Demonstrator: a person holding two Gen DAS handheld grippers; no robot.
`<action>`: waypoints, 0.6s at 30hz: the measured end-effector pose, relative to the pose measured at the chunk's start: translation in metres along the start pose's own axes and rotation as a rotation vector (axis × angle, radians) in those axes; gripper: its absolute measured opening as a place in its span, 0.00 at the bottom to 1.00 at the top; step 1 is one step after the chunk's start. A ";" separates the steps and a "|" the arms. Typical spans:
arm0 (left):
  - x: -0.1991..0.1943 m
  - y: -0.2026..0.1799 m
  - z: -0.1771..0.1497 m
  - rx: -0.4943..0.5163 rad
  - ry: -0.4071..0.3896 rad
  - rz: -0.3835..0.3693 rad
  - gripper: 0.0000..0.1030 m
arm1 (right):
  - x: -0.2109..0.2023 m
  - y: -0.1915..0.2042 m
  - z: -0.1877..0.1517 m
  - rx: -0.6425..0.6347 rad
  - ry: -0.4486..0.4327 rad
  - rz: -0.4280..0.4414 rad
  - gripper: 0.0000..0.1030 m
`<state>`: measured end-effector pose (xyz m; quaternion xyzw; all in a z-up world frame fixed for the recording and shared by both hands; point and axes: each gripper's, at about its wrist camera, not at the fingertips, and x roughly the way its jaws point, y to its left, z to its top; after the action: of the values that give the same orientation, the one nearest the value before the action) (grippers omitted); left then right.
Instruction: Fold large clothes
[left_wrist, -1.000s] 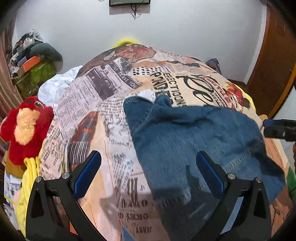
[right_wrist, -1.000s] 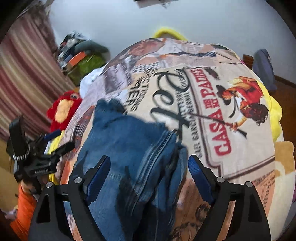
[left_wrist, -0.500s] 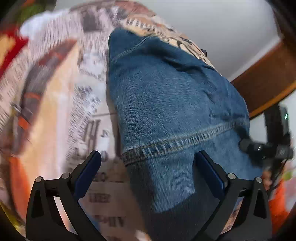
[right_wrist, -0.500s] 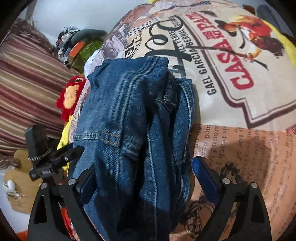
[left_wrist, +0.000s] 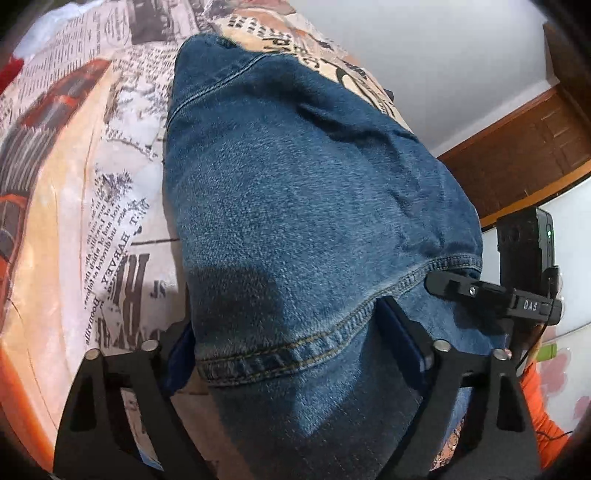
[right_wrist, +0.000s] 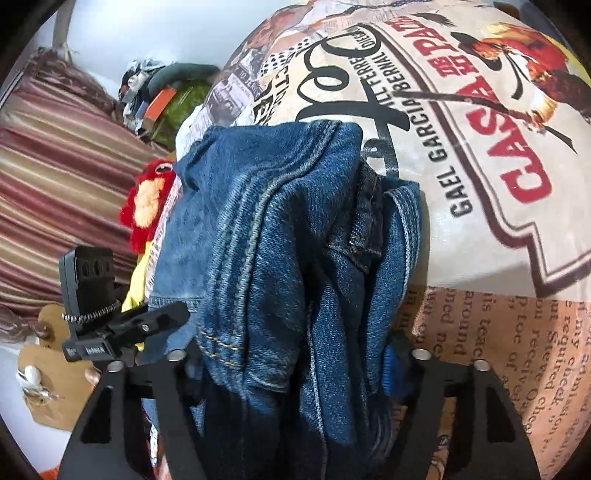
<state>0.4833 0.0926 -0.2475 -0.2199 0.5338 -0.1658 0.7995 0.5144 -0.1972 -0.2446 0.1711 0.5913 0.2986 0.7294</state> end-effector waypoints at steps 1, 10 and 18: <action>-0.002 -0.003 -0.001 0.012 -0.007 0.006 0.78 | -0.002 0.001 0.001 -0.002 -0.005 -0.001 0.55; -0.039 -0.038 -0.013 0.123 -0.091 0.057 0.51 | -0.035 0.028 -0.007 -0.001 -0.075 -0.016 0.35; -0.109 -0.051 -0.018 0.154 -0.189 0.041 0.50 | -0.075 0.086 -0.017 -0.081 -0.133 -0.015 0.35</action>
<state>0.4247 0.1004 -0.1416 -0.1616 0.4463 -0.1682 0.8640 0.4688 -0.1808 -0.1398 0.1564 0.5303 0.3048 0.7755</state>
